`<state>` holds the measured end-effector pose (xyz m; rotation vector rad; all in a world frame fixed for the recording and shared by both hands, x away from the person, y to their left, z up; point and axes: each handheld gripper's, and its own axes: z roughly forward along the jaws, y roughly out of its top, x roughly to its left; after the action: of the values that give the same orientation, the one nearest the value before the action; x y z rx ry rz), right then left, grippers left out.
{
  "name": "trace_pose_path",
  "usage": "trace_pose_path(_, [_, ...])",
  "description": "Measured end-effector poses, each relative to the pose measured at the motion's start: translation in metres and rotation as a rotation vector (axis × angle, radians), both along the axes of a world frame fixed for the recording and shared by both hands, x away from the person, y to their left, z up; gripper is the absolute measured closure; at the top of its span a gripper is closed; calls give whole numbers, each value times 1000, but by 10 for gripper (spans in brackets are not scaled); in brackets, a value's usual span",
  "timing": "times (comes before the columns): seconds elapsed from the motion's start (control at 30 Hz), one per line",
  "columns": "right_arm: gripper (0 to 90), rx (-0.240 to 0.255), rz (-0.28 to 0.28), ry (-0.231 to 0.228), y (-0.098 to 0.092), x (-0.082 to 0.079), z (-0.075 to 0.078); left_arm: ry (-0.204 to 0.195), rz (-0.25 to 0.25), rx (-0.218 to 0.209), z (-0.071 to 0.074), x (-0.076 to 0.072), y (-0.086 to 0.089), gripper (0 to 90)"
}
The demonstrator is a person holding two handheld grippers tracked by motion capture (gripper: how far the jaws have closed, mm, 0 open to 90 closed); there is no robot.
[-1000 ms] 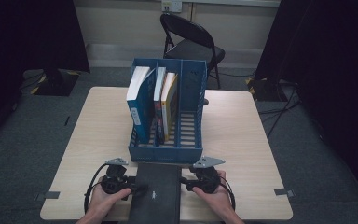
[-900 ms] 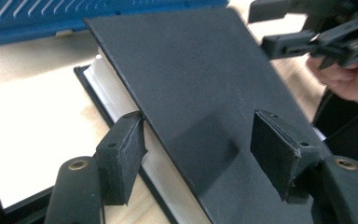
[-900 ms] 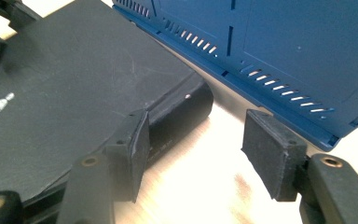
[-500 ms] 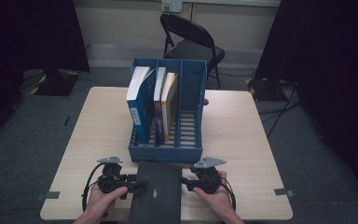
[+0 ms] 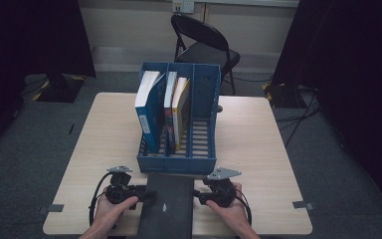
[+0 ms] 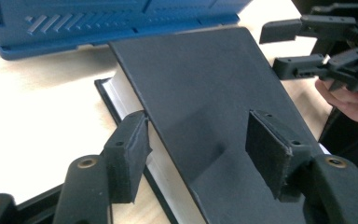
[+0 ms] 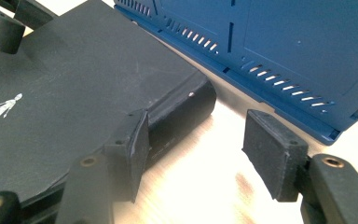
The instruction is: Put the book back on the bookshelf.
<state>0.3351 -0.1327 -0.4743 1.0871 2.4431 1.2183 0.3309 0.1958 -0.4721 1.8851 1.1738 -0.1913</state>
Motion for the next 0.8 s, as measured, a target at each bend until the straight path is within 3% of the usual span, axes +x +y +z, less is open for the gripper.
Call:
trace_pose_path(0.03, [402,0,1,1,0,0,0,-8,-4,34,0,0,-2,374])
trace_pose_path(0.07, [401,0,2,1,0,0,0,-32,-6,94,-1,-1,-4,369])
trace_pose_path(0.1, [399,-1,3,1,0,0,0,-18,-10,98,-2,-1,-5,312])
trace_pose_path(0.13, [399,-1,3,1,0,0,0,-18,-10,98,-2,-1,-5,309])
trace_pose_path(0.17, [395,-5,2,1,0,0,0,0,-18,66,-4,0,-4,309])
trace_pose_path(0.2, [395,-6,-1,-2,1,0,0,11,-37,44,-4,0,-5,376])
trace_pose_path(0.3, [389,-6,0,2,0,1,0,-15,-45,75,-1,-3,-9,373])
trace_pose_path(0.37, [392,-6,0,2,0,1,0,1,-31,20,-1,-2,-4,377])
trace_pose_path(0.53, [394,-9,0,1,-1,0,1,-36,-24,-74,8,-6,2,405])
trace_pose_path(0.63, [398,-9,0,2,-1,0,1,-48,-44,-183,15,-6,4,465])
trace_pose_path(0.67, [396,-9,0,3,0,0,1,-41,-41,-188,19,-7,1,471])
trace_pose_path(0.8, [393,-9,0,3,-1,0,1,-59,-2,-111,24,-15,-10,400])
